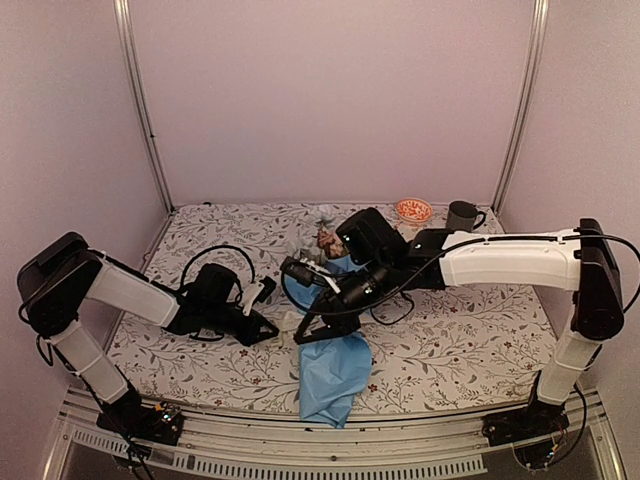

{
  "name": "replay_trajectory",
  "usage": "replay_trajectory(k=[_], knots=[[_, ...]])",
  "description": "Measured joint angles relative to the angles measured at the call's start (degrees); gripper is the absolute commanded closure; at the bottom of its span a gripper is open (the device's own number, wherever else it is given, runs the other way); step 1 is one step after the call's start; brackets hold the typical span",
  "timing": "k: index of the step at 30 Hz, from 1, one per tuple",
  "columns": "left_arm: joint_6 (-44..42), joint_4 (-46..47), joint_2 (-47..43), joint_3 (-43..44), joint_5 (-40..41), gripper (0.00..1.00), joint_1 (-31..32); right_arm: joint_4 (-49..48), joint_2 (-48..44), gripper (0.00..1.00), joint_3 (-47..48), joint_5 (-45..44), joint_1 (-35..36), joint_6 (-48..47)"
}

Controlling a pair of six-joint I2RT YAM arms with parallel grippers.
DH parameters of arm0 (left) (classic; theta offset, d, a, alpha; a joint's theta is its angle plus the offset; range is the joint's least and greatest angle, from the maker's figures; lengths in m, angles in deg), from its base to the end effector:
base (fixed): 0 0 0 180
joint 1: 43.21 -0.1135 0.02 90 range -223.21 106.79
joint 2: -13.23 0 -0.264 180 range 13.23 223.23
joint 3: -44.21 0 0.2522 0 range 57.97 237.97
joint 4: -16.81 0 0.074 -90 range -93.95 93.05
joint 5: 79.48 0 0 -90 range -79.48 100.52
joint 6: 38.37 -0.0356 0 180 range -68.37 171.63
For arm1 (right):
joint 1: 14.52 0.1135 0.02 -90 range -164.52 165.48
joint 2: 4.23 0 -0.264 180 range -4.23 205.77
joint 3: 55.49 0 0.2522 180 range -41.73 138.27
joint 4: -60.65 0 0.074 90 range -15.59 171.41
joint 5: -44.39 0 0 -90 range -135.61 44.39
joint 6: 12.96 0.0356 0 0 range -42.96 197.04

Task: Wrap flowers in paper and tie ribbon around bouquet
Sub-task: Adjust the tied bouquet to the folded bouquet.

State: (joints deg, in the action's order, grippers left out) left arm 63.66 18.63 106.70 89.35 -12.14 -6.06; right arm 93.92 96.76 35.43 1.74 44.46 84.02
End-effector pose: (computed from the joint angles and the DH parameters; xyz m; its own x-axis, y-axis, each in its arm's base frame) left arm 0.2127 -0.1783 0.1111 -0.7258 0.3086 -0.6149 0.6312 0.6541 -0.4168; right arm 0.1785 0.3477 0.2612 -0.4551 -0.5971 -0.6606 -0.8070 -0.0370 0.5894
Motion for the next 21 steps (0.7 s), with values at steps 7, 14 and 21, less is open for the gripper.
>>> replay_trajectory(k=[7,14,21], knots=[[0.0,0.0,0.0,0.1,0.0,1.0,0.0,7.6,-1.5,0.01,-1.0,-7.4,2.7,-2.9],[0.0,0.0,0.0,0.1,0.0,1.0,0.0,6.0,-15.8,0.13,-8.7,-23.4,-2.1,-0.6],[0.0,-0.2,0.0,0.1,0.1,1.0,0.0,4.9,-15.3,0.52,-18.4,-37.8,-15.4,6.9]])
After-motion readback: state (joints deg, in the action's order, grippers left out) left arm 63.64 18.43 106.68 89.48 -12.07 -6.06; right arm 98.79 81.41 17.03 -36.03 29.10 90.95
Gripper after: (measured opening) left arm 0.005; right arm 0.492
